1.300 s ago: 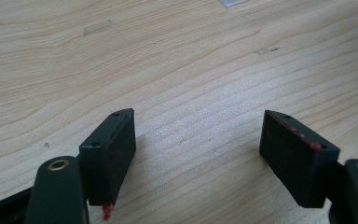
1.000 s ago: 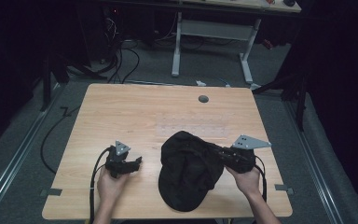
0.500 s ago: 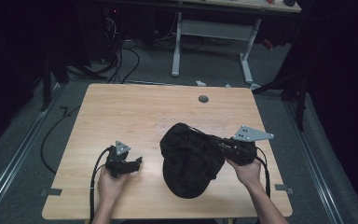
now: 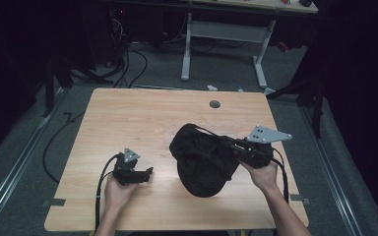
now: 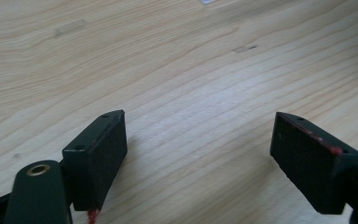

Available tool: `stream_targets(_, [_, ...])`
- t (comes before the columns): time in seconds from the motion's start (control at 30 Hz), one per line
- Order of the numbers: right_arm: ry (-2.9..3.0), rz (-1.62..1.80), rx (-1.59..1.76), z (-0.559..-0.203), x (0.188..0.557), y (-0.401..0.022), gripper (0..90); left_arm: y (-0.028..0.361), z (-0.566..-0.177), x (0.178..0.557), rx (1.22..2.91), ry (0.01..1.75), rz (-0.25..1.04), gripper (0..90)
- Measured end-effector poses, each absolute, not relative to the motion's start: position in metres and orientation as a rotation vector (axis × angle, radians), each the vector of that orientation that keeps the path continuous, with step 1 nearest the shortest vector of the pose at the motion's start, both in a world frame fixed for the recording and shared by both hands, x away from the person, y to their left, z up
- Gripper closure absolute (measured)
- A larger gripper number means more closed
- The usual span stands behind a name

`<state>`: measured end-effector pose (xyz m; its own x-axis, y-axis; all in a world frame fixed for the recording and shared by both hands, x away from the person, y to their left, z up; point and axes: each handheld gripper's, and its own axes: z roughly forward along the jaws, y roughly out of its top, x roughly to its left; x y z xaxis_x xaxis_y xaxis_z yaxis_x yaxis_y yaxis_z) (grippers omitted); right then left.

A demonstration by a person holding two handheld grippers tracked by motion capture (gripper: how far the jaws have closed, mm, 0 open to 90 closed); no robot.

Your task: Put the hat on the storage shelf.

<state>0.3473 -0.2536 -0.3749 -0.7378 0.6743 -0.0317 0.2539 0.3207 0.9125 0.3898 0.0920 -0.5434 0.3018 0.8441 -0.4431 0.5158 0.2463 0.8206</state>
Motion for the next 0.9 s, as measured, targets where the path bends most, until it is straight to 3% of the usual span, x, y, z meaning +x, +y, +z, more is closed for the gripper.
stream_targets(0.27, [2.173,1.422,0.78,-0.363,0.35,-0.253,84.9,0.086,-0.525,0.38,1.371,1.288,0.191,17.4])
stream_targets(0.9, [2.184,1.465,0.706,-0.359,0.354,-0.248,84.8,0.058,-0.468,0.363,1.391,1.063,-0.006,14.2])
